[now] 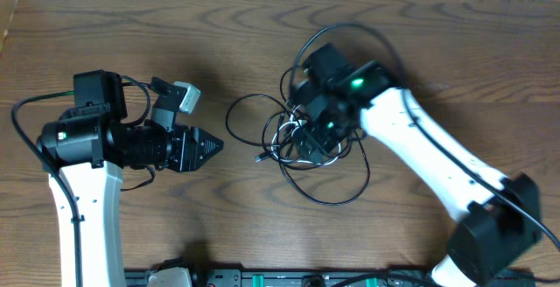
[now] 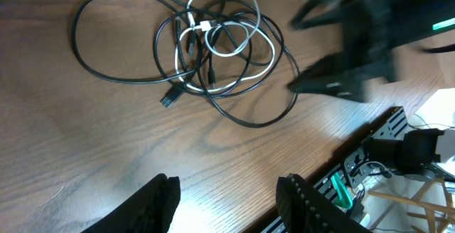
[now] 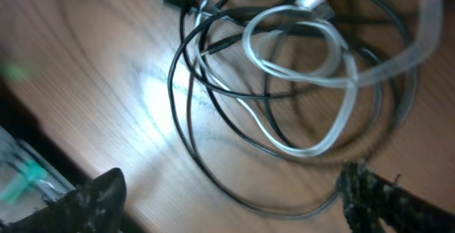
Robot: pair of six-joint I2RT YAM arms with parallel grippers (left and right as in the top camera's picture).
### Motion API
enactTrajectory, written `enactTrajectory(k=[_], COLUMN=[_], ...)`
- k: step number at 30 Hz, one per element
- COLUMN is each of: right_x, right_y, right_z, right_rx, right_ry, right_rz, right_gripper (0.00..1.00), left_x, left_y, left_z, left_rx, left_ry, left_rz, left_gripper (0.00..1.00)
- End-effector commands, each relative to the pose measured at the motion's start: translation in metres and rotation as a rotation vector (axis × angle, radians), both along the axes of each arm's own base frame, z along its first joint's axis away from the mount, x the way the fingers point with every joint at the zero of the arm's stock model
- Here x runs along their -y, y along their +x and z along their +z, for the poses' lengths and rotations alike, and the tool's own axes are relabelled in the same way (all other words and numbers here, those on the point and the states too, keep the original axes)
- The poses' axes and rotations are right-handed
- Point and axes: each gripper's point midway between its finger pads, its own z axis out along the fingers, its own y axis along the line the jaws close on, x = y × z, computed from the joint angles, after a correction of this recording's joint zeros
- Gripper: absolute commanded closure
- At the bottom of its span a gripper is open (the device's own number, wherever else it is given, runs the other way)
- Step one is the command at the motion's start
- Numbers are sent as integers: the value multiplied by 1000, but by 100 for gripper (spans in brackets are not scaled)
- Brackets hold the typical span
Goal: Untangle cables
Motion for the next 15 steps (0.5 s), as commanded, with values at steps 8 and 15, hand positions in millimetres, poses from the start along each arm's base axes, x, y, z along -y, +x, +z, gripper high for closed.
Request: enactTrajectory(k=[8, 15], right_x=[10, -20], right_y=[25, 62], right_z=[-83, -77], right_rx=[80, 198], right_ry=[-224, -102], right_rz=[247, 3], right_gripper=[30, 32], left_x=[4, 4], left_y=[-2, -2], left_z=[7, 7], left_rx=[39, 39], left_ry=[-14, -14], left_rz=[-36, -37], left_gripper=[50, 50])
